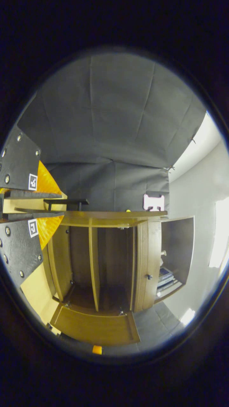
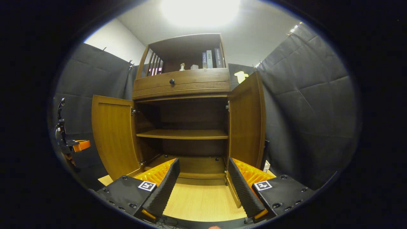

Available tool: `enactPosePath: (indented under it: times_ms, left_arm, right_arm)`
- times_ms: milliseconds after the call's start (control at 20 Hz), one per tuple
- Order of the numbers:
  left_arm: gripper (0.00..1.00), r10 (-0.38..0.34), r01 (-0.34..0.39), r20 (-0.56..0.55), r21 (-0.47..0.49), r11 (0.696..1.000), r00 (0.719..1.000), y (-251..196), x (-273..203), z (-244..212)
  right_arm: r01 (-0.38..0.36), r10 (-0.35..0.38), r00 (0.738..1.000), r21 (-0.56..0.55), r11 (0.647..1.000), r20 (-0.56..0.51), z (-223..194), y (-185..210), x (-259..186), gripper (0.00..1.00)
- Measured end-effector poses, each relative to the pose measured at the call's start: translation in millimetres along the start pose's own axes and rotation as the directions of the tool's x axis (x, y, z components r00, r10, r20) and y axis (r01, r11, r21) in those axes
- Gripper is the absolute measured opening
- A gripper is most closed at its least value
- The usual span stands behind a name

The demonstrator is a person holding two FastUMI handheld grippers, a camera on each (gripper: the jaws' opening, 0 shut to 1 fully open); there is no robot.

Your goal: Open the right door of the double-door shoe cabinet with the right hand, and open the left door with the left hand.

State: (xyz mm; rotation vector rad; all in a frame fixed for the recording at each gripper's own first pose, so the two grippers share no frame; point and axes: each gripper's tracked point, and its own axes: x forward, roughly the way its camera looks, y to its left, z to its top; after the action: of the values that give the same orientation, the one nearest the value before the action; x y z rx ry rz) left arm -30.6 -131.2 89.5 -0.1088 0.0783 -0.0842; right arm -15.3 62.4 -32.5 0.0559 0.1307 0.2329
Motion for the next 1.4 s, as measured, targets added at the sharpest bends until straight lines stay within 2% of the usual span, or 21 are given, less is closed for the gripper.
enactPosePath:
  times_ms: [50, 150, 350, 450, 500, 650, 700, 750, 850, 900, 1250, 1400]
  left_arm:
    - [0.15, 0.008, -0.008, -0.002, 0.012, 1.0, 1.0, -6, -14, 3]
    - [0.2, 0.001, -0.001, 0.009, 0.025, 1.0, 1.0, -18, -37, 10]
    - [0.2, 0.003, -0.004, 0.013, 0.034, 0.999, 1.0, -30, -76, 16]
    - [0.2, 0.006, -0.006, 0.013, 0.041, 0.999, 1.0, -29, -85, 18]
    - [0.2, 0.009, -0.01, 0.013, 0.044, 0.999, 1.0, -29, -89, 16]
    - [0.2, 0.015, -0.016, 0.014, 0.041, 0.999, 1.0, -31, -108, 14]
    - [0.2, 0.018, -0.019, 0.017, 0.042, 0.999, 1.0, -29, -115, 14]
    - [0.2, 0.023, -0.024, 0.021, 0.044, 0.999, 1.0, -28, -120, 16]
    - [0.2, 0.027, -0.028, 0.026, 0.049, 0.998, 0.999, -28, -129, 19]
    - [0.2, 0.027, -0.029, 0.03, 0.056, 0.998, 0.999, -28, -132, 19]
    - [0.18, 0.026, -0.03, 0.058, 0.063, 0.998, 0.998, -33, -148, 27]
    - [0.48, 0.018, -0.023, 0.066, 0.073, 0.997, 0.998, -40, -151, 31]
  right_arm:
    - [0.004, -0.004, 1.0, 0.007, 1.0, 0.005, 3, -6, -6, 0.96]
    - [0.007, -0.007, 1.0, 0.014, 1.0, 0.017, 8, -14, -17, 0.96]
    - [0.017, -0.017, 0.999, 0.0, 1.0, 0.045, 20, -25, -37, 0.96]
    - [0.021, -0.02, 0.998, -0.008, 1.0, 0.055, 23, -29, -46, 0.96]
    - [0.021, -0.021, 0.998, -0.009, 1.0, 0.057, 24, -29, -50, 0.92]
    - [0.025, -0.024, 0.998, -0.016, 1.0, 0.057, 21, -31, -60, 0.92]
    - [0.026, -0.025, 0.998, -0.017, 1.0, 0.055, 20, -32, -64, 0.96]
    - [0.029, -0.028, 0.998, -0.019, 0.999, 0.054, 18, -32, -66, 0.92]
    - [0.033, -0.032, 0.998, -0.019, 0.999, 0.054, 14, -31, -73, 0.96]
    - [0.035, -0.034, 0.998, -0.019, 0.999, 0.054, 13, -31, -75, 0.92]
    - [0.044, -0.044, 0.998, 0.005, 0.999, 0.044, 4, -34, -82, 0.92]
    - [0.05, -0.05, 0.998, 0.006, 0.999, 0.05, 6, -36, -83, 0.92]
